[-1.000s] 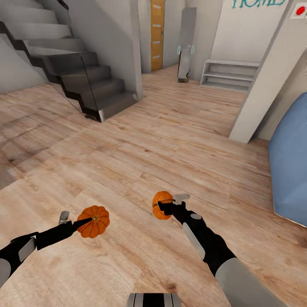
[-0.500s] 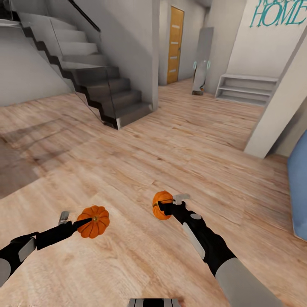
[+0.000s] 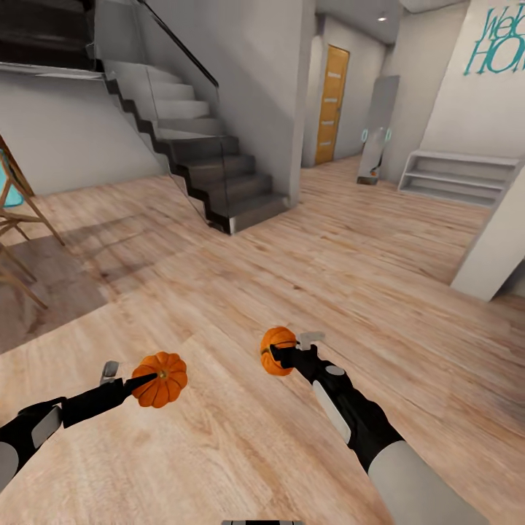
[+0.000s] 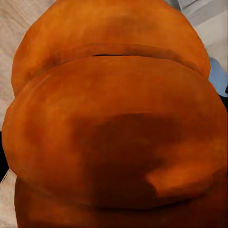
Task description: Place each of the two pumpkins and all three candles from the living room inside a cabinet in the living room (use any cabinet), then make sure every cabinet is closed, and position the cauldron so it is next to a table in the living room.
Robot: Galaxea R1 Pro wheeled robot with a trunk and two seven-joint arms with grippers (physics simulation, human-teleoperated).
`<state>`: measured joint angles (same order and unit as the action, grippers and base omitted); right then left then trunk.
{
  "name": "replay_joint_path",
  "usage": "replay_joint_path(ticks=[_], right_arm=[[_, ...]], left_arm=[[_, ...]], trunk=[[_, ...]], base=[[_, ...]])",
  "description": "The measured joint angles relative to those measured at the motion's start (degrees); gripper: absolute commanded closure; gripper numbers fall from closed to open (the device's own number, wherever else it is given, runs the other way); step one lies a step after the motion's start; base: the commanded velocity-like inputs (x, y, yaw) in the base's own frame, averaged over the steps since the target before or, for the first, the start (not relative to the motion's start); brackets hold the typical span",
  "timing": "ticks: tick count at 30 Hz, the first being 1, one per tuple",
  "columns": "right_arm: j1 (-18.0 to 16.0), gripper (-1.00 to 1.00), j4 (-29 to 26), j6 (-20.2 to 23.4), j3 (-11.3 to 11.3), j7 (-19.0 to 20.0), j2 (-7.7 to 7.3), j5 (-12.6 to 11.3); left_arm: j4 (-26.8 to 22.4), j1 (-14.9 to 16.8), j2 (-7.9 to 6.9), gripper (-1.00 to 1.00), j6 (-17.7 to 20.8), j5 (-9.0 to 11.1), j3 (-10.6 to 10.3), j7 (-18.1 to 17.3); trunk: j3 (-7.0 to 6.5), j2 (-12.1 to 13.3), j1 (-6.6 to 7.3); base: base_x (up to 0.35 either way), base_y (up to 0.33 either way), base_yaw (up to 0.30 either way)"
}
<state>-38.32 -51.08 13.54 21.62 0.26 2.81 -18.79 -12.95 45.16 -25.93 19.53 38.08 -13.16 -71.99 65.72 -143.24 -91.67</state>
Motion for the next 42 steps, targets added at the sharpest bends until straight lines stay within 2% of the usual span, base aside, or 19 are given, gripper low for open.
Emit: replay_joint_path(ticks=[12,21,24,27,30,34,38,42], right_arm=[[0.02,1.00,0.02,-0.09,0.03,0.20,0.00,-0.09],[0.03,1.00,0.07,-0.09,0.02,0.13,0.00,-0.08],[0.06,1.00,0.09,-0.09,0.00,0.05,0.01,-0.12],[0.09,1.00,0.52,-0.15,0.01,0.05,0.00,-0.20],[0.08,1.00,2.07,-2.05,0.04,0.16,0.00,-0.17],[0.08,1.00,5.25,-4.26,0.06,0.57,-0.25,-0.08],[0.07,1.00,6.90,-4.61,0.10,1.12,-0.28,-0.21],[0.09,1.00,8.88,-4.63,0.14,4.56,-0.21,-0.30]], left_arm=[[0.02,-0.02,0.09,1.00,0.08,0.08,0.25,0.07],[0.03,-0.07,0.20,1.00,0.08,0.09,0.23,0.18],[0.05,-0.08,0.26,1.00,-0.02,-0.07,0.20,2.46],[0.07,-0.08,0.34,1.00,-0.34,-0.18,0.12,8.34],[0.05,-0.08,0.96,1.00,-0.43,-0.16,-0.46,11.91],[0.13,-0.16,1.84,1.00,-0.43,-0.15,-0.52,13.34],[0.56,-0.20,2.61,1.00,-0.48,-0.21,-0.69,13.58],[0.86,-0.30,3.60,1.00,-0.57,-0.23,-1.10,13.54]], trunk=[[-2.42,4.79,2.63],[-4.04,8.40,4.60],[-4.57,9.61,5.26],[-5.11,10.81,5.92],[-5.65,12.02,6.58],[-6.36,13.62,7.45],[-7.09,15.22,8.34],[-7.80,16.83,9.21]], base=[[0.000,0.000,0.220],[0.000,0.000,0.074],[0.000,0.000,0.239],[0.000,0.000,0.274],[0.000,0.000,0.178],[0.000,0.000,0.032],[0.000,0.000,0.003],[0.000,0.000,0.000]])
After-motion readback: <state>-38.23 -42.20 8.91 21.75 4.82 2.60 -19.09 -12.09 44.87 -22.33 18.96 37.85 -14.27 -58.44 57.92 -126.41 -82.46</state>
